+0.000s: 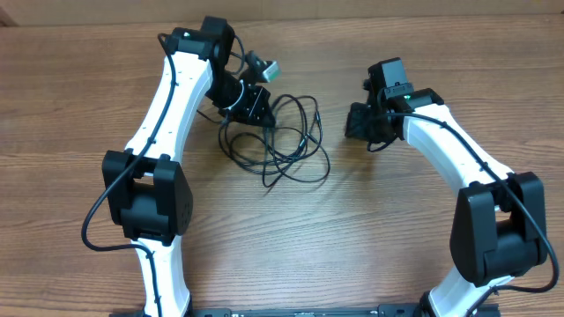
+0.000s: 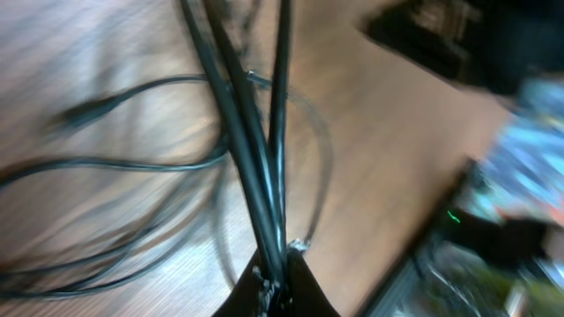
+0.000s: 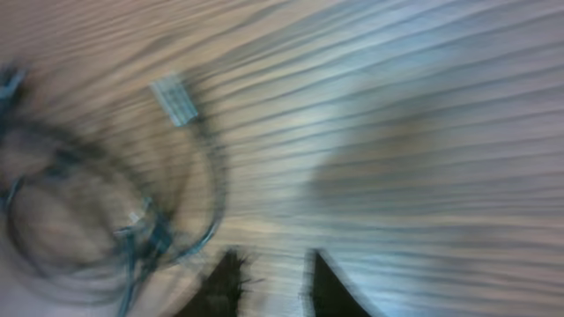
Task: Untangle cables
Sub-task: 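Stretch the cables wide, left gripper back-left and right gripper far right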
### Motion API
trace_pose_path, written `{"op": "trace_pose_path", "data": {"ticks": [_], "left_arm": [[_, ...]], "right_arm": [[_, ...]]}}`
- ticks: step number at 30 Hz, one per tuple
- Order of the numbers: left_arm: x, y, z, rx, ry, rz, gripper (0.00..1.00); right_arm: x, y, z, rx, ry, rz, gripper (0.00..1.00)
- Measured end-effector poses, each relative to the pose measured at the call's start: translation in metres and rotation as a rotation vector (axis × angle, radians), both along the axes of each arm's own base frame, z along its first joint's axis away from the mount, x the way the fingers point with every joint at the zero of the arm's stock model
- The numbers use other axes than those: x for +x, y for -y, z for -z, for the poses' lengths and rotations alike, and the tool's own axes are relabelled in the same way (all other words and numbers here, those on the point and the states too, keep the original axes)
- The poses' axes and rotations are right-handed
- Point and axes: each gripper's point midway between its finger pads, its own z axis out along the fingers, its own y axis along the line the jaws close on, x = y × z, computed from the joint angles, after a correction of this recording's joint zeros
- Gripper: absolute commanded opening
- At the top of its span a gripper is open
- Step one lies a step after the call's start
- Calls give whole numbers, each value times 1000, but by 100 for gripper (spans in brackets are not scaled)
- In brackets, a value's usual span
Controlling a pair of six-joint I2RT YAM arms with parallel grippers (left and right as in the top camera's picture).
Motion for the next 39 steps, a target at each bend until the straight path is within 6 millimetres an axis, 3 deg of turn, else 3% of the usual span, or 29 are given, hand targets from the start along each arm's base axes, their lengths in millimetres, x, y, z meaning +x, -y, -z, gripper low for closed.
{"op": "trace_pose_path", "data": {"ticks": [2,6,12,17,19,20,21,22,26,30,35,38,39], "left_arm": [[3,-2,2,18,-1,-21,4],[-1,10,-4,-40,-4,5,4],[-18,27,-4,-29,-30,63,4],[-24,25,8,89,-19,89,4],[-23,19,13,144,-14,75,4],[-21,13,16,186,-15,55,4],[-18,5,19,234,-16,27,4],[-17,0,21,261,-20,9,5],[-9,-30,28,398,-41,-112,4],[3,-71,31,483,-59,-256,4],[14,-115,18,530,-36,-384,4],[19,-144,-4,549,17,-484,4],[21,-163,-21,550,54,-553,4]], "right_arm": [[-6,-20,-7,101,-2,-91,63],[-16,-55,-27,306,15,-240,64],[-13,-76,-49,457,57,-295,64],[-13,-80,-54,496,42,-279,65],[-13,-80,-54,498,37,-273,59],[-13,-79,-52,488,33,-265,45],[-14,-74,-47,456,21,-250,14],[-15,-71,-43,437,6,-232,4],[-18,-46,-20,267,-42,-148,4],[-13,-7,1,35,-48,-35,4],[-23,72,17,-308,-116,207,4],[-34,121,15,-470,-157,336,4],[-38,146,10,-537,-170,400,4]]}}
